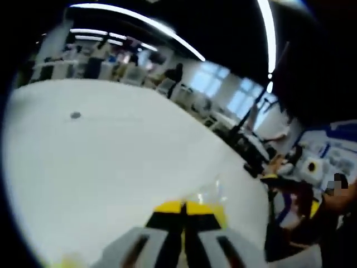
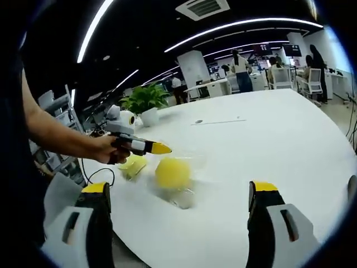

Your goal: Compare the silicone blocks by pressing each to a similar depth, holding the contact briefly, and releasing to observe deformation and rebound differences across the visible hardness samples.

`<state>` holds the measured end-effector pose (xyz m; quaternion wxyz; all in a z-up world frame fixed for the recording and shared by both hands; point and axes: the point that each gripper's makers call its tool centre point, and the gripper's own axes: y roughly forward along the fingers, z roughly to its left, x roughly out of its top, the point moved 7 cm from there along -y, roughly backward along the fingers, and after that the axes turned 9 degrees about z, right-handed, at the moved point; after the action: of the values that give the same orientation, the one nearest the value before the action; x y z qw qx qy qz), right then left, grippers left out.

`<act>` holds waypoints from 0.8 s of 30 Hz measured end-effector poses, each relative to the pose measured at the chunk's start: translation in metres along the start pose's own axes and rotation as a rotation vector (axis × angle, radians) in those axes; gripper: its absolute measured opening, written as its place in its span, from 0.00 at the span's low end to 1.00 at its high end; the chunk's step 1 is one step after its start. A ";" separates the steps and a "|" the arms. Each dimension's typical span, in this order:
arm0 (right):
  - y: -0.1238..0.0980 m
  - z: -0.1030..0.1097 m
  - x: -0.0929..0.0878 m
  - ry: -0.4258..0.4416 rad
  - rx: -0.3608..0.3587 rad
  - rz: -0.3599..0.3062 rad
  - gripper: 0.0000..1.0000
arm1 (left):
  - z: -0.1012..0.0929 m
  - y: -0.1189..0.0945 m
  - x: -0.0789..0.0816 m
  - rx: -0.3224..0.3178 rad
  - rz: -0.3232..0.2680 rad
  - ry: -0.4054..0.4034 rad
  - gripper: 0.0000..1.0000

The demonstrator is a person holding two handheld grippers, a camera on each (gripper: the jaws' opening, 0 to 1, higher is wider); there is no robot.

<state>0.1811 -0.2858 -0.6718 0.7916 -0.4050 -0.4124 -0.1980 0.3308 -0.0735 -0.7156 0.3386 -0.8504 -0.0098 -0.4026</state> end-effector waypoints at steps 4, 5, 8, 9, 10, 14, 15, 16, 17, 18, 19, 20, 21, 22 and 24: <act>0.001 0.003 -0.001 0.001 0.007 0.003 0.96 | 0.009 0.011 -0.001 0.023 0.038 0.012 0.00; 0.002 0.005 -0.002 -0.001 0.008 0.005 0.96 | 0.013 0.013 -0.002 0.033 0.051 0.012 0.00; 0.001 0.005 -0.003 0.010 0.007 0.006 0.96 | 0.018 0.016 -0.005 0.057 0.072 0.020 0.00; 0.000 0.005 -0.003 0.019 0.005 0.002 0.96 | 0.020 0.016 -0.006 0.071 0.080 0.040 0.00; 0.000 0.005 -0.003 0.024 0.005 -0.001 0.96 | 0.021 0.018 -0.008 0.068 0.079 0.050 0.00; -0.003 0.004 -0.002 0.044 -0.002 -0.013 0.96 | 0.029 0.020 -0.014 0.093 0.105 0.068 0.00; -0.003 0.003 -0.002 0.043 -0.004 -0.012 0.96 | 0.030 0.021 -0.015 0.103 0.113 0.087 0.00; -0.003 0.003 -0.002 0.044 -0.006 -0.012 0.96 | 0.032 0.022 -0.016 0.115 0.126 0.110 0.00; -0.003 0.003 -0.002 0.046 -0.006 -0.012 0.96 | 0.032 0.023 -0.017 0.115 0.125 0.120 0.00; -0.003 0.003 -0.001 0.047 -0.006 -0.010 0.96 | 0.032 0.023 -0.016 0.096 0.104 0.125 0.00; -0.003 0.003 0.000 0.048 -0.007 -0.007 0.96 | 0.031 0.023 -0.015 0.081 0.093 0.127 0.00; -0.003 0.003 0.001 0.048 -0.007 -0.011 0.96 | 0.034 0.024 -0.016 0.090 0.108 0.143 0.00; -0.003 0.003 0.002 0.047 -0.007 -0.016 0.96 | 0.034 0.025 -0.016 0.093 0.118 0.181 0.00; -0.003 0.004 0.003 0.046 -0.008 -0.017 0.96 | 0.034 0.025 -0.015 0.091 0.123 0.198 0.00; -0.002 0.005 0.004 0.045 -0.008 -0.015 0.96 | 0.034 0.026 -0.014 0.086 0.124 0.206 0.00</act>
<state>0.1790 -0.2828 -0.6660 0.7977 -0.4004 -0.3967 -0.2145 0.3517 -0.0698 -0.7552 0.3982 -0.7882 0.0605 -0.4653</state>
